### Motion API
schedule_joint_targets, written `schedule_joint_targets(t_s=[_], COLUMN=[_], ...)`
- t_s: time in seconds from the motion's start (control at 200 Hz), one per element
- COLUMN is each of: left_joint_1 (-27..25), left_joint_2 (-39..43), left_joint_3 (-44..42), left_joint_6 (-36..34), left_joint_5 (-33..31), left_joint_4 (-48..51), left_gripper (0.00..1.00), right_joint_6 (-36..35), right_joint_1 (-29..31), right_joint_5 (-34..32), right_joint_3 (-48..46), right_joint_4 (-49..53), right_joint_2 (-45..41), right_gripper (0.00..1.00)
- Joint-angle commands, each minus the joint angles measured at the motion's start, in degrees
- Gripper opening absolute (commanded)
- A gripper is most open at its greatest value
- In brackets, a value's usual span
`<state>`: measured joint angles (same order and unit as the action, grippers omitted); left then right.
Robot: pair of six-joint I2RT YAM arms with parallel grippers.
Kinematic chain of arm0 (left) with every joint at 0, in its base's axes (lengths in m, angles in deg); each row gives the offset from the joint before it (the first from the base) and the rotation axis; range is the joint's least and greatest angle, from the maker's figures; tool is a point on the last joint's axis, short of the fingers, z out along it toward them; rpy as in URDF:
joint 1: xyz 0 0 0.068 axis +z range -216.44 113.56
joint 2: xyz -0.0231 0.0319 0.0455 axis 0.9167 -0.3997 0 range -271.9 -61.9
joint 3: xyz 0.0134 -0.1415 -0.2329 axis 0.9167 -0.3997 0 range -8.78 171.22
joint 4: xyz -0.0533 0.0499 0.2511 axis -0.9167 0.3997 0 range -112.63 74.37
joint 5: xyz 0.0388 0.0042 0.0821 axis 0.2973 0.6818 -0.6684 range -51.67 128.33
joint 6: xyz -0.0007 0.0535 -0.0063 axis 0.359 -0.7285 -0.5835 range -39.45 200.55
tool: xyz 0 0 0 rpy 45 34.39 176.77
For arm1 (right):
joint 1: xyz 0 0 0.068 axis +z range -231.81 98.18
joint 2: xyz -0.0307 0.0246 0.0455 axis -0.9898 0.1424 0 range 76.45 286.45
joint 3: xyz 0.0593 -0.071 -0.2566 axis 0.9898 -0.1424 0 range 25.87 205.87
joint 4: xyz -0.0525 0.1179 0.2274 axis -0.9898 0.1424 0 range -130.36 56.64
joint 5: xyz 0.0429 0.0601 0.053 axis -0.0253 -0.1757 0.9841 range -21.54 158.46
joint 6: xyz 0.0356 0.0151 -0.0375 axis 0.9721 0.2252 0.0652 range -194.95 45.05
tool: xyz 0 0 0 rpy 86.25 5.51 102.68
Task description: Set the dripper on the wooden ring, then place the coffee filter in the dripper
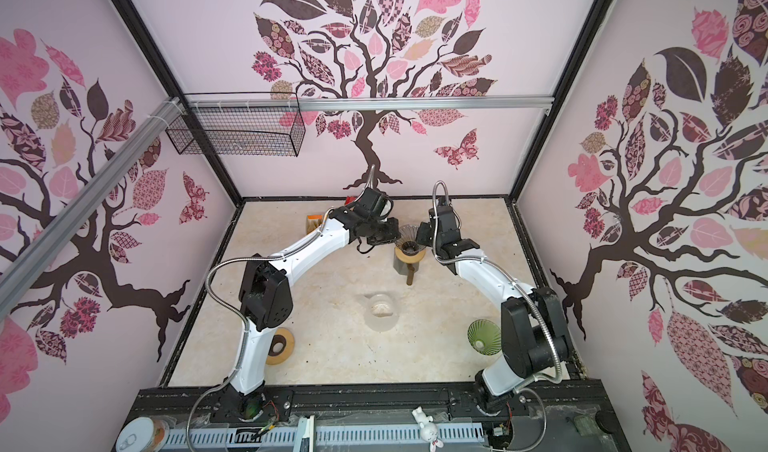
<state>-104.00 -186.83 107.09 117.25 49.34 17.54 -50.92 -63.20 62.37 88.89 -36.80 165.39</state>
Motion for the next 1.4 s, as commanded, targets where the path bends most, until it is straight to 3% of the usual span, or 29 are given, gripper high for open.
schedule_joint_targets(t_s=[0.0,0.675,1.395], left_joint_1=[-0.32,0.91,1.09], left_joint_2=[-2.79,-0.72,-1.11], left_joint_3=[0.49,0.06,4.27], left_joint_6=[-2.92,-1.26,-1.09], left_joint_5=[-2.48,-0.04,0.88], left_joint_4=[8.39,6.77,8.31], left_gripper=[0.00,0.00,0.04], right_joint_6=[-0.21,-0.83,-1.05], right_joint_1=[-0.15,-0.10,-0.18], right_joint_5=[0.25,-1.65,-1.11], right_joint_3=[2.58,2.47,2.18], right_joint_4=[8.81,9.38,9.09], right_joint_2=[-1.64,-7.87,-8.09], right_gripper=[0.05,0.20,0.22])
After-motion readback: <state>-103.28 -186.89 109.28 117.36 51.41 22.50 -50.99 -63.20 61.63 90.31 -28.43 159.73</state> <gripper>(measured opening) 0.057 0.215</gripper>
